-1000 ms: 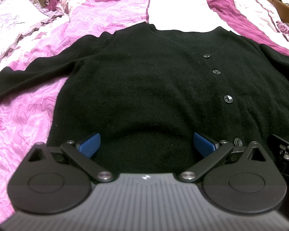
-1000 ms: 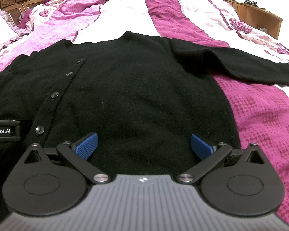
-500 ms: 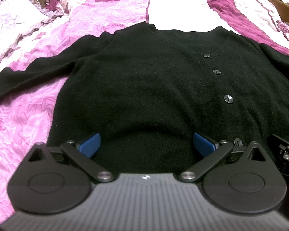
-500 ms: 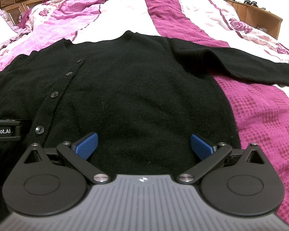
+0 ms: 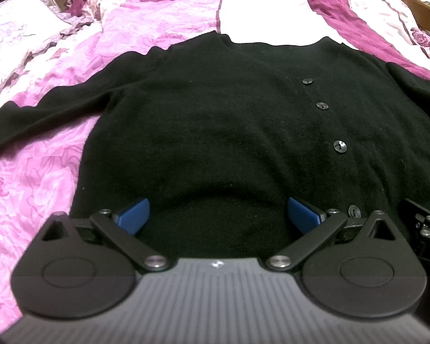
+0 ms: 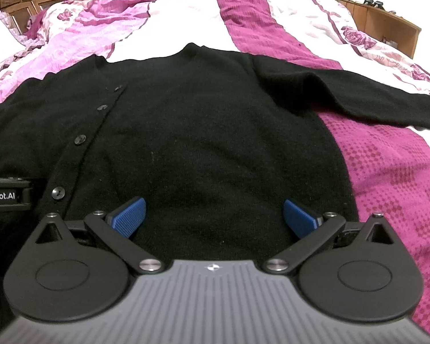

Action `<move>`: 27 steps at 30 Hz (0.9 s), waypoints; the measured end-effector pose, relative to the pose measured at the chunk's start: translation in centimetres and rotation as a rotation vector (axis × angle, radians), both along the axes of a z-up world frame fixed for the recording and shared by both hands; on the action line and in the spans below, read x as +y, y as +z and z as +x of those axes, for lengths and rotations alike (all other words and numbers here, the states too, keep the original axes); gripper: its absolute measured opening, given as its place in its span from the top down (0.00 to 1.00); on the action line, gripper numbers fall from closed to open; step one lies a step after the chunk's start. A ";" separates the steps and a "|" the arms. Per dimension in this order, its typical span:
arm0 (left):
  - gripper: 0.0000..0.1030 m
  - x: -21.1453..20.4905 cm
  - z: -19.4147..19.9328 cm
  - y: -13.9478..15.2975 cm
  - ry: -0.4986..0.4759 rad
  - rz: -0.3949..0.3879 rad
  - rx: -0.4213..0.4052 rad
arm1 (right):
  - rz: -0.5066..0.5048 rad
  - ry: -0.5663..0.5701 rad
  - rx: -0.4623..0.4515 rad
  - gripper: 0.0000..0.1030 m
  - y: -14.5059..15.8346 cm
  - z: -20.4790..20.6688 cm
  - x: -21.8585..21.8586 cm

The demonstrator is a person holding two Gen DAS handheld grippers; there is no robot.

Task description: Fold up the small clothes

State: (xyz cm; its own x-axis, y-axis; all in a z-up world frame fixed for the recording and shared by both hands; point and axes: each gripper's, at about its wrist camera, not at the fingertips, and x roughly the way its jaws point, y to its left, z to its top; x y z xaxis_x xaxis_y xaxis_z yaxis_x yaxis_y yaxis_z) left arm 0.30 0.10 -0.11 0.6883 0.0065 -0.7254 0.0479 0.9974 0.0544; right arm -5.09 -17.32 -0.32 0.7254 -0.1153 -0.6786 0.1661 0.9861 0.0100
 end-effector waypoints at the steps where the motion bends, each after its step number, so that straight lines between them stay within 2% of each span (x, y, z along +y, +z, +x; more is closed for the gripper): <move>1: 0.00 -0.1 0.1 0.1 0.001 0.001 0.004 | 0.001 0.001 0.003 0.00 0.0 -0.1 0.1; 11: 0.00 -0.1 0.8 0.4 -0.016 0.006 0.049 | 0.039 0.038 0.033 0.00 0.5 0.8 -0.9; 19: 0.00 -0.1 0.3 1.6 -0.012 -0.015 0.080 | 0.205 0.059 0.042 0.00 2.4 0.7 -3.9; 24: 0.00 -0.5 -0.2 3.0 -0.029 -0.038 0.071 | 0.306 0.050 0.020 0.00 3.9 0.2 -6.7; 27: 0.00 -1.1 -0.3 4.0 -0.031 -0.027 0.062 | 0.339 0.034 0.007 0.00 4.6 -0.1 -8.7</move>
